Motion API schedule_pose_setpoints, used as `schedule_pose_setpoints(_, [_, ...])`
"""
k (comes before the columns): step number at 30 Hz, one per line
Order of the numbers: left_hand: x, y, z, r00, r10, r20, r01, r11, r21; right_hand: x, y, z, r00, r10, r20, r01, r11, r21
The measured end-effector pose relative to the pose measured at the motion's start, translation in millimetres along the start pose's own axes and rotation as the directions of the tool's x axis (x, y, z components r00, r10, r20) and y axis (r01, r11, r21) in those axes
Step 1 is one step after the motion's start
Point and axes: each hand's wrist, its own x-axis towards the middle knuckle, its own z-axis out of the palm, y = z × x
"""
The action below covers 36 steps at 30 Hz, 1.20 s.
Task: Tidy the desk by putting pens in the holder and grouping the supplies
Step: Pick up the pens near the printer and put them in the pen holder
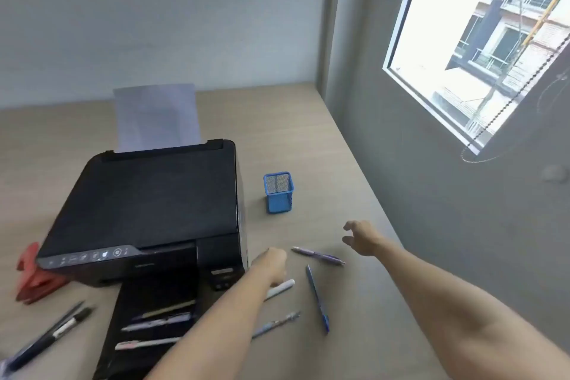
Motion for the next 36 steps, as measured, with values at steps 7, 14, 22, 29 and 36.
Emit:
schedule_pose_setpoints(7, [-8.6,-9.7,45.6,0.996,0.057,-0.071,-0.051,0.996,0.079,16.8,-49.5,41.3,0.994,-0.096,0.056,0.095,0.995,0.032])
schedule_pose_setpoints(14, [-31.8,-21.0,55.5,0.990,0.129,-0.054,-0.134,0.986,-0.101,23.2,-73.1,73.9,0.994,-0.100,0.051,0.107,0.980,-0.167])
schedule_pose_setpoints(22, [-54.2,-17.3,79.2,0.995,0.098,-0.006,-0.098,0.995,0.024,-3.8,-49.5,81.3,0.992,0.048,0.120,-0.072,0.977,0.202])
schedule_pose_setpoints(29, [-49.8,-3.8,40.1,0.981,0.070,-0.179,-0.105,0.975,-0.194,-43.9,-46.3,102.1,0.993,-0.001,0.116,-0.010,0.996,0.089])
schedule_pose_setpoints(36, [-15.5,18.5,-87.0,0.949,-0.130,-0.286,-0.127,0.675,-0.727,-17.6,-43.1,62.9,0.994,0.067,0.087,-0.078,0.989,0.123])
